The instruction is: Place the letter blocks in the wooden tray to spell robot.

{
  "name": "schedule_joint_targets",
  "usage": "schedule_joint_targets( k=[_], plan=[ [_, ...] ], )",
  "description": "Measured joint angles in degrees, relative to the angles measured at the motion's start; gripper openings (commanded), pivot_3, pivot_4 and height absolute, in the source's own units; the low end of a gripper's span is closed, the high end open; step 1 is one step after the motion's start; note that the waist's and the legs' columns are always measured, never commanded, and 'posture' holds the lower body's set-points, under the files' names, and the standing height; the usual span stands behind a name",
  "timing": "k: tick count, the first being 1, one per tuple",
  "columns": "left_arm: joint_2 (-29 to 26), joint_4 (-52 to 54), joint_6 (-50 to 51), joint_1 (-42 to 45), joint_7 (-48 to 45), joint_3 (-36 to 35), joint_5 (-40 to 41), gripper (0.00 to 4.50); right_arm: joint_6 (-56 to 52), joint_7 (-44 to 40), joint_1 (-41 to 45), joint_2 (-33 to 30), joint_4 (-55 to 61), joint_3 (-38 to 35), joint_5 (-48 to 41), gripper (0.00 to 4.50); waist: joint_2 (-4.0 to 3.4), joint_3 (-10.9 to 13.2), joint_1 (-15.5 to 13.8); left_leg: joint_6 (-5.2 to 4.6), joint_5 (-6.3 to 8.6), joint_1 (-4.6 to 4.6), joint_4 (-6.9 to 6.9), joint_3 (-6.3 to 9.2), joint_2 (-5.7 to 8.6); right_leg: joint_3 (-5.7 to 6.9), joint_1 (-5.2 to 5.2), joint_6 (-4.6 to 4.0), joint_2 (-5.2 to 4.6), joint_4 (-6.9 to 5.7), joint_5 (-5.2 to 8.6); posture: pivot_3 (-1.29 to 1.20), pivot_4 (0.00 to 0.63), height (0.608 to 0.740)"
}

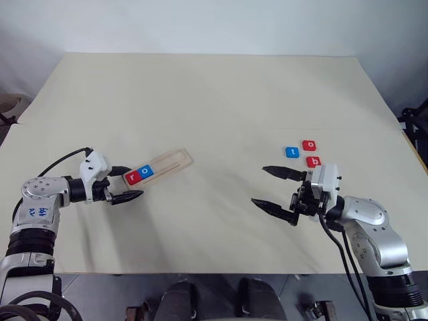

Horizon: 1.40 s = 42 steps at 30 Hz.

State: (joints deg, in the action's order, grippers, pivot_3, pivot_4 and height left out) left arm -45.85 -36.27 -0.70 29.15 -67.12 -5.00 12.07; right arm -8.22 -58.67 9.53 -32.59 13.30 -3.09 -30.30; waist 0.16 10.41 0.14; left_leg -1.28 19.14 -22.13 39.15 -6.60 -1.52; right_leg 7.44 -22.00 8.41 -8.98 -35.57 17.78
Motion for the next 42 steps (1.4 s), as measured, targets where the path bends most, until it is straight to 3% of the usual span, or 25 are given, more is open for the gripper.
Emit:
schedule_joint_targets(
  k=[5,6,12,23,32,41,42],
  plan=[
    [0.0,-0.39,0.25,0.74,0.61,0.46,-0.57,3.43,0.32,0.86,-0.75,0.19,0.04,0.0,0.02,4.5,0.0,-0.01,-0.04,0.0,0.0,0.03,0.02,-0.01,-0.01,-0.05,0.0,0.0,0.0,-0.03,0.0,0.0,0.15,0.74],
    [0.0,-0.45,-0.05,0.73,0.59,0.49,-0.64,3.39,0.38,0.92,-0.94,0.19,0.04,0.0,0.02,4.5,0.0,-0.01,-0.05,0.0,0.0,0.03,0.02,-0.03,-0.01,-0.05,0.0,0.0,0.0,-0.03,0.0,0.0,0.15,0.74],
    [1.39,0.58,-0.79,0.9,0.19,0.61,-0.55,3.39,0.52,0.95,-2.16,-0.6,0.1,-0.98,0.02,4.5,0.0,-0.01,-0.46,0.0,0.0,0.0,0.04,-0.02,0.0,-0.05,0.0,0.0,-0.04,-0.03,0.0,0.0,0.15,0.74],
    [9.69,17.71,4.87,5.4,-4.84,11.65,-0.87,3.39,0.54,1.95,-12.6,-4.96,2.13,-10.4,-0.01,4.5,0.09,0.0,-1.4,-0.01,0.0,-0.02,0.11,-0.12,-0.01,-0.14,-0.02,0.01,0.06,-0.02,-0.01,0.0,0.15,0.74],
    [19.75,12.41,6.33,13.77,-4.84,21.66,-6.58,3.39,1.63,2.33,-28.7,-5.51,5.1,-22.34,-0.4,4.5,0.14,-0.02,-1.42,-0.01,0.0,0.0,0.15,-0.14,-0.04,-0.21,0.0,-0.02,0.16,0.03,-0.02,0.0,0.15,0.74],
    [21.45,8.22,7.6,16.35,-3.47,23.0,-9.51,3.39,3.29,3.6,-31.41,-3.94,6.83,-23.17,-0.43,4.5,0.15,-0.02,-1.51,-0.01,0.0,0.0,0.15,-0.15,-0.12,-0.43,-0.12,-0.07,0.23,0.0,-0.04,0.0,0.15,0.74],
    [21.42,8.32,7.95,16.35,-3.53,22.99,-9.52,3.74,3.3,3.74,-31.45,-3.77,6.83,-23.17,-0.43,4.5,0.15,-0.02,-1.51,-0.01,0.0,0.0,0.15,-0.14,-0.12,-0.44,-0.12,-0.07,0.23,0.0,-0.04,0.0,0.15,0.74]
  ],
)
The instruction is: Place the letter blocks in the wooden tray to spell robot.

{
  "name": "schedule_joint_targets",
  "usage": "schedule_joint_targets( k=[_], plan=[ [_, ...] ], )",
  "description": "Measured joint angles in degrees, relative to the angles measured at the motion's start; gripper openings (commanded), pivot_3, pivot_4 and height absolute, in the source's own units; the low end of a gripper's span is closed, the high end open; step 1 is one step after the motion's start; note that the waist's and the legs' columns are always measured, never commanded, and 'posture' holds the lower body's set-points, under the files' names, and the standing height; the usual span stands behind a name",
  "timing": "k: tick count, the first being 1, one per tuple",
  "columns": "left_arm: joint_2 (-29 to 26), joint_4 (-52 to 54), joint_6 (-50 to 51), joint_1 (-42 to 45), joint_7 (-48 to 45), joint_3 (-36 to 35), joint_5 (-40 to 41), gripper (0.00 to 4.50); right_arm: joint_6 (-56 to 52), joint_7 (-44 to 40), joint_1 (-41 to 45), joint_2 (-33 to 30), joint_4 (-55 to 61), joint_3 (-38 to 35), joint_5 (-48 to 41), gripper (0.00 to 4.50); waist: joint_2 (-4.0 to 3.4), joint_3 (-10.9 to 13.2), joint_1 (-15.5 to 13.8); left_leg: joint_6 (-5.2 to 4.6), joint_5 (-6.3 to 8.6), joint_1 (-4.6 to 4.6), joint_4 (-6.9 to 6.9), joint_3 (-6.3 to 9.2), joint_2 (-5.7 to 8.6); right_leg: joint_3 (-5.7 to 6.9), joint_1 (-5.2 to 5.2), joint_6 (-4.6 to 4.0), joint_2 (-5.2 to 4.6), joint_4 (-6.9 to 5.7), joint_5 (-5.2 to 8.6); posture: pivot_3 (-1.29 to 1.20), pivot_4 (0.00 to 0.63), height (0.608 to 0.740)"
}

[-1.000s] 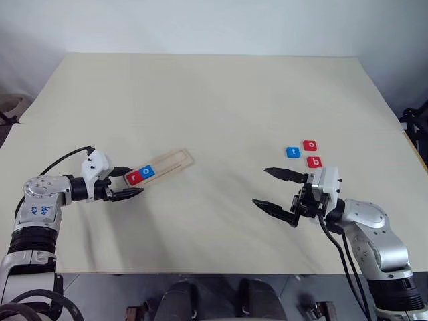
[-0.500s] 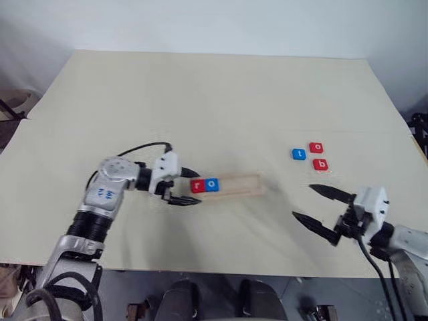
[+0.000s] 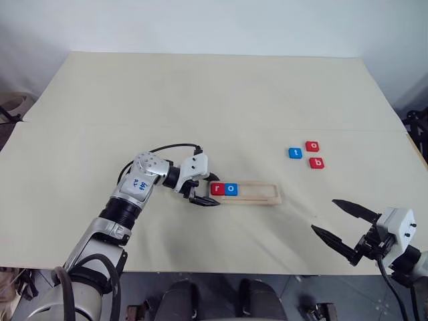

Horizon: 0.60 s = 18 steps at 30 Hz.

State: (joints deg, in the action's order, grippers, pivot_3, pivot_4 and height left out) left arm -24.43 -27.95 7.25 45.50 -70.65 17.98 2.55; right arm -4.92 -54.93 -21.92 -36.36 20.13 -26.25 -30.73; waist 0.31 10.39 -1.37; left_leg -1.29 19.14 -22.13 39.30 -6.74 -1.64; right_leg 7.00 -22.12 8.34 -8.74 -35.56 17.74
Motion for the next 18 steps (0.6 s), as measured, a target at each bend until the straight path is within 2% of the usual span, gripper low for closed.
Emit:
schedule_joint_targets(
  k=[1,3,11,18],
  plan=[
    [-0.1,0.22,0.44,0.0,-0.03,0.0,0.0,4.12,0.02,0.1,0.0,0.19,0.0,0.0,0.0,4.5,0.0,0.0,0.0,0.0,0.0,0.0,0.0,0.01,0.0,0.0,0.0,0.0,0.0,0.0,0.0,0.0,0.15,0.74],
    [-0.53,0.86,1.57,-0.15,-0.46,-0.08,0.34,4.44,0.09,0.34,0.0,0.43,0.0,0.0,0.0,4.5,0.0,0.0,0.0,0.0,0.0,0.01,0.0,0.01,0.0,-0.01,0.0,0.0,0.0,0.0,0.0,0.0,0.15,0.74],
    [-3.97,6.33,5.19,-5.23,-2.23,-4.08,4.15,4.44,-0.86,4.04,2.77,2.37,0.04,0.14,-0.81,4.5,-0.01,0.0,0.11,0.0,0.0,-0.01,0.0,0.12,-0.04,-0.23,-0.22,-0.02,0.01,-0.15,-0.01,0.0,0.15,0.74],
    [-7.46,7.12,-3.23,-12.24,-2.17,-15.61,11.22,4.44,-9.85,9.89,12.6,1.55,0.03,2.57,-2.88,4.5,-0.02,-0.01,0.19,0.0,0.0,-0.02,0.01,0.08,-0.08,-0.3,-0.3,-0.04,0.01,-0.2,-0.02,0.0,0.15,0.74]
  ],
)
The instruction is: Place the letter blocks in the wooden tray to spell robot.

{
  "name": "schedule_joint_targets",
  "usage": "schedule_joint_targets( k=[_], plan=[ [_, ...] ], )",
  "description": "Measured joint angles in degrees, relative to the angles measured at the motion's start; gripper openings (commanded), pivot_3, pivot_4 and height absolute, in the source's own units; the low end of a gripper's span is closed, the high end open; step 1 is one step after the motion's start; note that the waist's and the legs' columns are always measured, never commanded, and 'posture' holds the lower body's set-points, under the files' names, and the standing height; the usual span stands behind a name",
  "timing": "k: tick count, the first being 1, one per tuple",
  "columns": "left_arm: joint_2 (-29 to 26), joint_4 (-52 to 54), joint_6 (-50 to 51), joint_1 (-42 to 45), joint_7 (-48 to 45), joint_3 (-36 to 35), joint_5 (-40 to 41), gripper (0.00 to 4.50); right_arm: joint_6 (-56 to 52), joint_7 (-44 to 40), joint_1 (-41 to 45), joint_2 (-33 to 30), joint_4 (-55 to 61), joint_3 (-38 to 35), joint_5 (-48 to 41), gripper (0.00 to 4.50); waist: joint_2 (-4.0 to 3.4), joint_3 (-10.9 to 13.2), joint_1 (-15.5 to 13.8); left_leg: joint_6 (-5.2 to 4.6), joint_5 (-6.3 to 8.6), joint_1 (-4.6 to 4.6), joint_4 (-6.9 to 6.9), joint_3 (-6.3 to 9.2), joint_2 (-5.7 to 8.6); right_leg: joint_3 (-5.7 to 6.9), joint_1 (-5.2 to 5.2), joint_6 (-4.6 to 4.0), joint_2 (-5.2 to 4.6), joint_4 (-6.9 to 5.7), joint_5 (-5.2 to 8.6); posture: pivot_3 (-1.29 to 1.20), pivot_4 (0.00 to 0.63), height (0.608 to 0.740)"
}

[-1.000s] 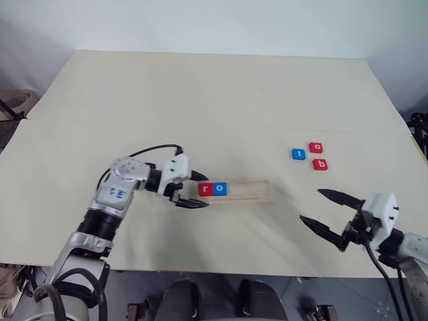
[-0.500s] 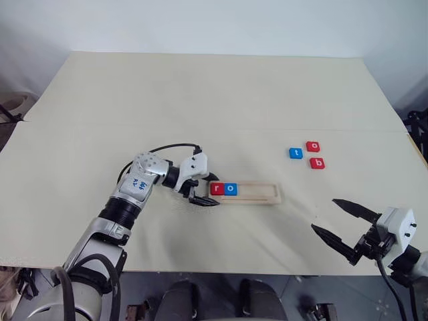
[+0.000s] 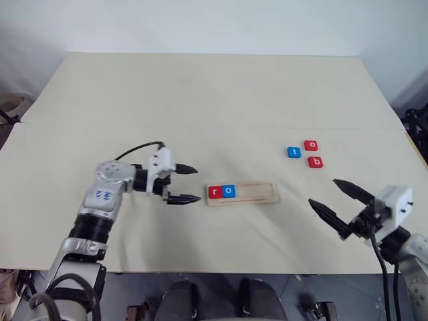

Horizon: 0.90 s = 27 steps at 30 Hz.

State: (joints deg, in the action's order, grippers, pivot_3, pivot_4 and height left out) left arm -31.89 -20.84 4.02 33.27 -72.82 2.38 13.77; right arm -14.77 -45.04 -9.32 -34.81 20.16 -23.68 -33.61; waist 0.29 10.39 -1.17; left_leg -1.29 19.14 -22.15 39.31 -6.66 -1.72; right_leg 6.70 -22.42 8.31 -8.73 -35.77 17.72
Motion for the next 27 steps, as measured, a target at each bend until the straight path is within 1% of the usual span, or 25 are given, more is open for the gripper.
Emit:
schedule_joint_targets(
  k=[2,5,8,11,15,20,27],
  plan=[
    [-1.08,0.14,-1.71,-2.43,-0.31,-2.77,1.7,4.44,-2.53,1.53,3.15,-0.74,-0.2,0.92,-0.31,4.5,0.0,0.0,0.03,0.0,0.0,0.0,0.0,-0.01,-0.01,0.0,-0.02,-0.01,0.0,0.0,0.0,0.0,0.15,0.74],
    [-2.48,1.1,-5.4,-7.49,0.1,-7.02,3.65,4.44,-8.74,6.63,10.49,-1.37,-2.83,2.94,0.41,4.5,0.0,0.0,0.14,0.0,0.0,0.0,0.0,-0.02,-0.02,-0.01,-0.02,-0.02,0.0,-0.01,-0.01,0.0,0.15,0.74],
    [-2.12,3.65,-5.78,-11.77,1.67,-11.09,7.06,4.44,-14.75,12.21,16.91,-1.6,-6.69,5.17,2.78,4.5,0.0,0.0,-0.08,0.0,0.0,-0.05,0.0,0.0,-0.04,0.0,-0.06,-0.03,-0.02,-0.03,-0.01,0.0,0.15,0.74],
    [-1.99,6.98,-5.26,-14.16,2.96,-12.62,8.84,4.44,-19.42,15.39,21.25,-1.35,-8.55,6.85,3.31,4.5,0.0,0.0,-0.23,0.0,0.0,-0.08,0.0,-0.02,-0.01,-0.01,-0.05,-0.02,-0.06,-0.02,-0.02,0.0,0.15,0.74],
    [0.12,12.35,-4.38,-17.35,4.63,-13.01,11.63,4.44,-28.53,23.97,31.09,-1.06,-13.15,9.88,7.4,4.5,0.0,-0.01,0.41,0.0,0.0,-0.08,0.0,-0.06,-0.04,-0.04,-0.11,-0.05,-0.02,-0.06,-0.04,0.0,0.15,0.74],
    [0.46,14.44,-3.43,-18.0,5.89,-12.87,12.34,4.44,-35.2,28.42,34.05,-0.98,-13.88,10.07,9.35,4.5,0.0,-0.01,0.43,0.01,0.0,-0.12,-0.04,-0.14,-0.03,-0.02,-0.14,-0.06,-0.01,-0.02,-0.03,0.0,0.15,0.74],
    [1.06,15.74,-3.45,-17.98,6.98,-12.49,12.35,4.44,-39.25,30.1,34.93,-0.12,-13.76,10.42,10.49,4.5,-0.01,-0.01,0.96,0.01,0.0,-0.13,-0.04,-0.2,-0.04,-0.01,-0.14,-0.06,0.01,-0.01,-0.03,0.0,0.15,0.74]
  ],
)
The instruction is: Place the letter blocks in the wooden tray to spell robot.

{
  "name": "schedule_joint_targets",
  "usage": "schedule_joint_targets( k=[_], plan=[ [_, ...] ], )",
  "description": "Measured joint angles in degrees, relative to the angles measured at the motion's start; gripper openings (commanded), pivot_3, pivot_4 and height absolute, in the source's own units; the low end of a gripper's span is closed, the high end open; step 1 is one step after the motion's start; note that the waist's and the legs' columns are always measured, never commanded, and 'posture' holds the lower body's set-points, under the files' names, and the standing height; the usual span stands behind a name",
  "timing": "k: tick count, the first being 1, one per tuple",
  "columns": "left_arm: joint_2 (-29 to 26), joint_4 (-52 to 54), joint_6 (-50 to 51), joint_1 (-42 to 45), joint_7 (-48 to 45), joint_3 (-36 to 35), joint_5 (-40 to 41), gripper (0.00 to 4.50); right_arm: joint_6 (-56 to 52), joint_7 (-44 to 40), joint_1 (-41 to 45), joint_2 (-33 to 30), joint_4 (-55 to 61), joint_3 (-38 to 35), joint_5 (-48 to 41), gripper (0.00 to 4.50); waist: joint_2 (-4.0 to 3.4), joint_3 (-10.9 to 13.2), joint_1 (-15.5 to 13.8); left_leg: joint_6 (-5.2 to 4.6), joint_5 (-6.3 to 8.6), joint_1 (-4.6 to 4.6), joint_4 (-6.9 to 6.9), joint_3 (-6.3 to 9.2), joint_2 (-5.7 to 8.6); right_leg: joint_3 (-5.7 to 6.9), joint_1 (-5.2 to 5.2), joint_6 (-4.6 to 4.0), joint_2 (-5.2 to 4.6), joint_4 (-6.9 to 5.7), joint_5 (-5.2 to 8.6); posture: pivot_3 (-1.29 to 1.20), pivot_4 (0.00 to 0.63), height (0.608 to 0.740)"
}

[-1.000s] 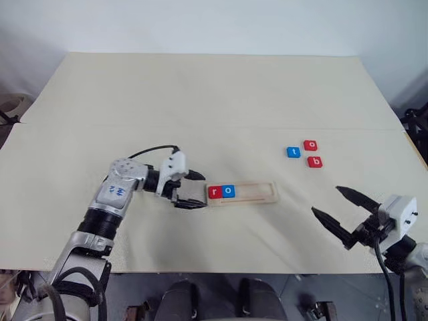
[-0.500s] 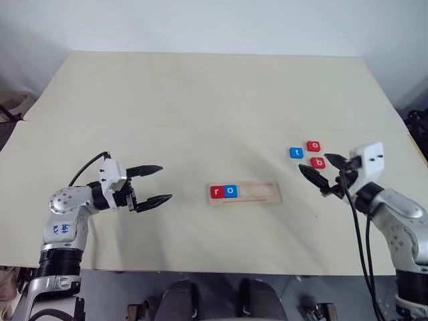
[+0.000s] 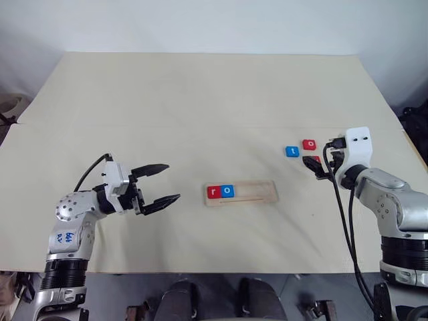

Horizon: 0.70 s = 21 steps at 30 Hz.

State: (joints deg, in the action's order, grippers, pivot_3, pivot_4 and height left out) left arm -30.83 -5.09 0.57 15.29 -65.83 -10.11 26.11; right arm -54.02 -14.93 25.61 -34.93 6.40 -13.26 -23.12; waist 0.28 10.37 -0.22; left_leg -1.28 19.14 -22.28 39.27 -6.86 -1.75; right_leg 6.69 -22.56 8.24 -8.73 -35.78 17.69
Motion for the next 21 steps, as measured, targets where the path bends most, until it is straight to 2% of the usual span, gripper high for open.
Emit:
schedule_joint_targets(
  k=[9,16,20,21],
  plan=[
    [0.06,0.27,0.85,0.28,-0.01,0.87,0.53,4.44,-3.63,0.82,2.08,-0.1,-0.18,0.54,1.48,4.5,0.0,0.0,0.47,0.0,0.0,0.0,-0.03,0.01,-0.01,-0.03,-0.03,0.0,0.01,0.0,0.0,0.0,0.15,0.74],
    [0.56,1.99,1.39,0.85,0.03,2.3,0.68,4.44,-10.17,0.24,9.6,-1.28,-7.33,3.05,2.75,4.5,0.0,0.0,0.47,0.0,0.0,-0.01,-0.03,0.0,-0.01,-0.03,-0.03,0.0,0.0,0.02,0.0,0.0,0.15,0.74],
    [0.77,2.48,1.39,0.84,0.34,2.44,0.68,4.44,-10.95,-0.25,10.24,-1.19,-11.38,4.99,3.73,4.5,0.0,0.0,0.48,0.0,0.0,-0.02,-0.04,-0.02,0.0,-0.03,-0.04,0.0,0.0,0.02,0.0,0.0,0.15,0.74],
    [0.77,2.63,1.4,0.84,0.51,2.44,0.68,4.48,-10.95,-0.36,10.79,-1.19,-11.84,5.32,4.05,4.31,0.0,0.0,0.51,0.0,0.0,-0.01,-0.04,-0.01,0.0,-0.05,-0.04,0.0,0.0,0.03,0.0,0.0,0.15,0.74]
  ],
)
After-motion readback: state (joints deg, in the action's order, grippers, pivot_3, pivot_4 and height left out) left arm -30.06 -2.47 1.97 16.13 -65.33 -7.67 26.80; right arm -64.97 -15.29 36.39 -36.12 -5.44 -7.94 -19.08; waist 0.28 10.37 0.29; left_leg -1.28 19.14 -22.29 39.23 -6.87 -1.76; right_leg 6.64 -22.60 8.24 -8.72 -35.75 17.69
